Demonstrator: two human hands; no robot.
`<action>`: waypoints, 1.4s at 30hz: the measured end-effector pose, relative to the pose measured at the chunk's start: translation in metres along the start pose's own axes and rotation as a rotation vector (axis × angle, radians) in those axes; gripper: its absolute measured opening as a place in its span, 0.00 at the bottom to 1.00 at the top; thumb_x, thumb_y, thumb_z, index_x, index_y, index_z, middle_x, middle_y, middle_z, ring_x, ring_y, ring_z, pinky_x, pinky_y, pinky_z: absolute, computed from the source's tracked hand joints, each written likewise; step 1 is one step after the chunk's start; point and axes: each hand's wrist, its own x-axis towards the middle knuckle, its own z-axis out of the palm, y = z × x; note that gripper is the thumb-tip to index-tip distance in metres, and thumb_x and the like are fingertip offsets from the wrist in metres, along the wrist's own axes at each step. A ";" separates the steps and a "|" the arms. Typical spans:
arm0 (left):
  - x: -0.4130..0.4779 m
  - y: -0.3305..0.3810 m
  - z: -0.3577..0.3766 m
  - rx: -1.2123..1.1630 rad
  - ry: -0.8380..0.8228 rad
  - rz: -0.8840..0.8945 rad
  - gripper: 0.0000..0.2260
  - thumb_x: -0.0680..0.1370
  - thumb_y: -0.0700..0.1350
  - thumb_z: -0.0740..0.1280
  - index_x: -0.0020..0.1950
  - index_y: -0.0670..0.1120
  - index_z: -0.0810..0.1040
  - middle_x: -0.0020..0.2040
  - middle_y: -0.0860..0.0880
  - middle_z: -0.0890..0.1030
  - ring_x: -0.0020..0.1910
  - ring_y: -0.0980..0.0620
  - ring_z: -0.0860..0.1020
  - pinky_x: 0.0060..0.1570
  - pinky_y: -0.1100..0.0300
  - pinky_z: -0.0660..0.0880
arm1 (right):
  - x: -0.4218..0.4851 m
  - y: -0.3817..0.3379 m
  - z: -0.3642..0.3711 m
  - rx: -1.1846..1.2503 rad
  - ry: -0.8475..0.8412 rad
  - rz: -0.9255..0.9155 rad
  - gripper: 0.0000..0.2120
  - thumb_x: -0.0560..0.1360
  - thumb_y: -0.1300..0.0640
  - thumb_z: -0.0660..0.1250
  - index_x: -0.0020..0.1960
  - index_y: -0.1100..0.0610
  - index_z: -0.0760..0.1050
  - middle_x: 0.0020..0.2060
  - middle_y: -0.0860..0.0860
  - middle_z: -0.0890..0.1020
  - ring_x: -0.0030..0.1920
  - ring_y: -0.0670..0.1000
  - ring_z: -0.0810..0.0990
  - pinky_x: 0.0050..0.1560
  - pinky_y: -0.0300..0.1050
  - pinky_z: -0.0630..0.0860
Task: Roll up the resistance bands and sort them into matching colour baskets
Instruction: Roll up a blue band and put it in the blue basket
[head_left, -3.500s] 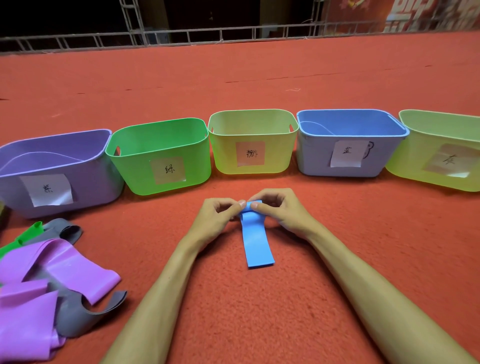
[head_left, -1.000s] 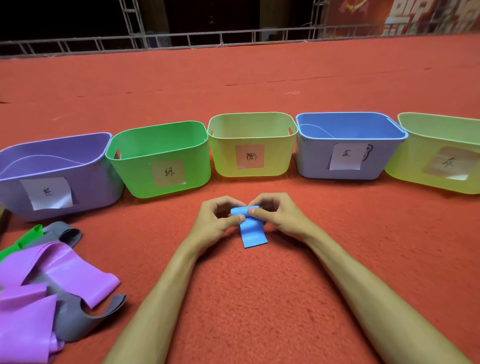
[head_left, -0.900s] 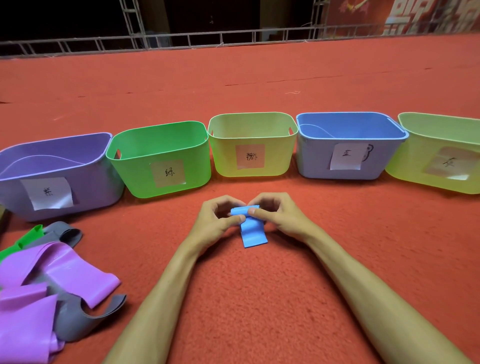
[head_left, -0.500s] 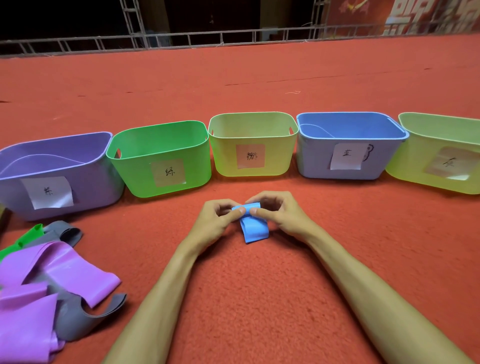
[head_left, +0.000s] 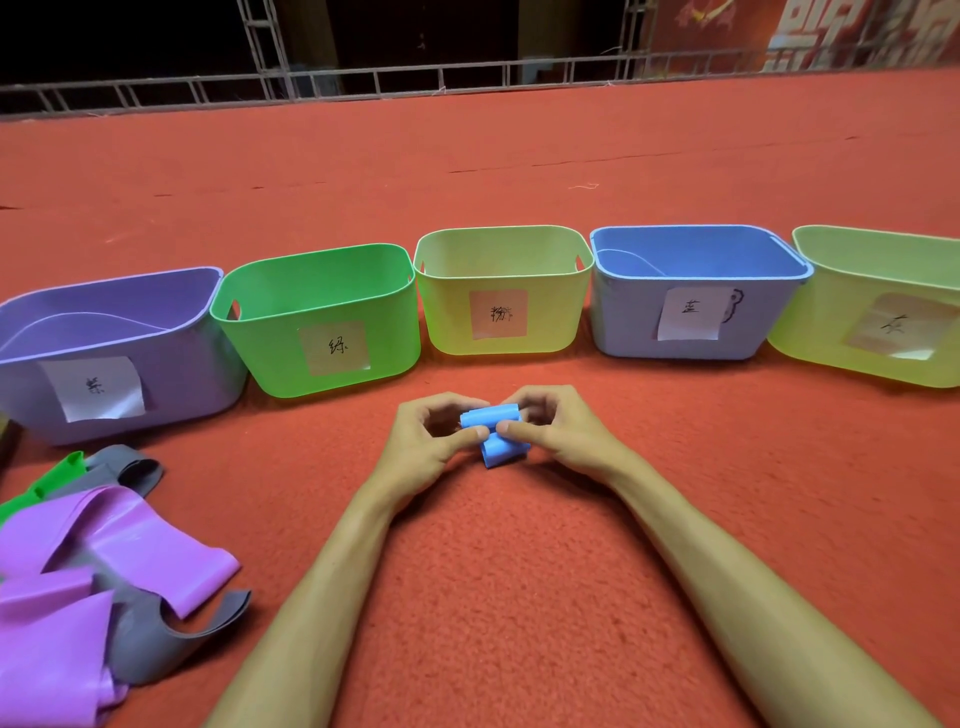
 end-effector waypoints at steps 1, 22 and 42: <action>0.000 0.000 0.001 -0.013 0.011 -0.008 0.13 0.74 0.31 0.76 0.57 0.38 0.85 0.51 0.48 0.88 0.49 0.57 0.84 0.51 0.66 0.77 | 0.000 0.000 0.000 0.007 0.004 -0.005 0.09 0.73 0.57 0.75 0.52 0.59 0.83 0.45 0.68 0.83 0.42 0.53 0.79 0.45 0.56 0.75; -0.001 0.002 0.003 -0.039 0.030 -0.015 0.05 0.77 0.38 0.75 0.53 0.40 0.87 0.49 0.47 0.88 0.48 0.56 0.84 0.52 0.64 0.78 | -0.002 -0.006 0.001 0.051 0.053 -0.004 0.12 0.72 0.58 0.75 0.53 0.63 0.83 0.47 0.66 0.85 0.45 0.55 0.81 0.51 0.52 0.75; 0.002 -0.002 0.002 -0.051 -0.022 -0.032 0.04 0.80 0.37 0.71 0.53 0.41 0.86 0.50 0.48 0.88 0.49 0.55 0.84 0.54 0.62 0.78 | -0.003 0.001 -0.004 0.120 0.101 -0.050 0.10 0.74 0.68 0.76 0.54 0.65 0.82 0.46 0.54 0.86 0.42 0.46 0.81 0.43 0.34 0.75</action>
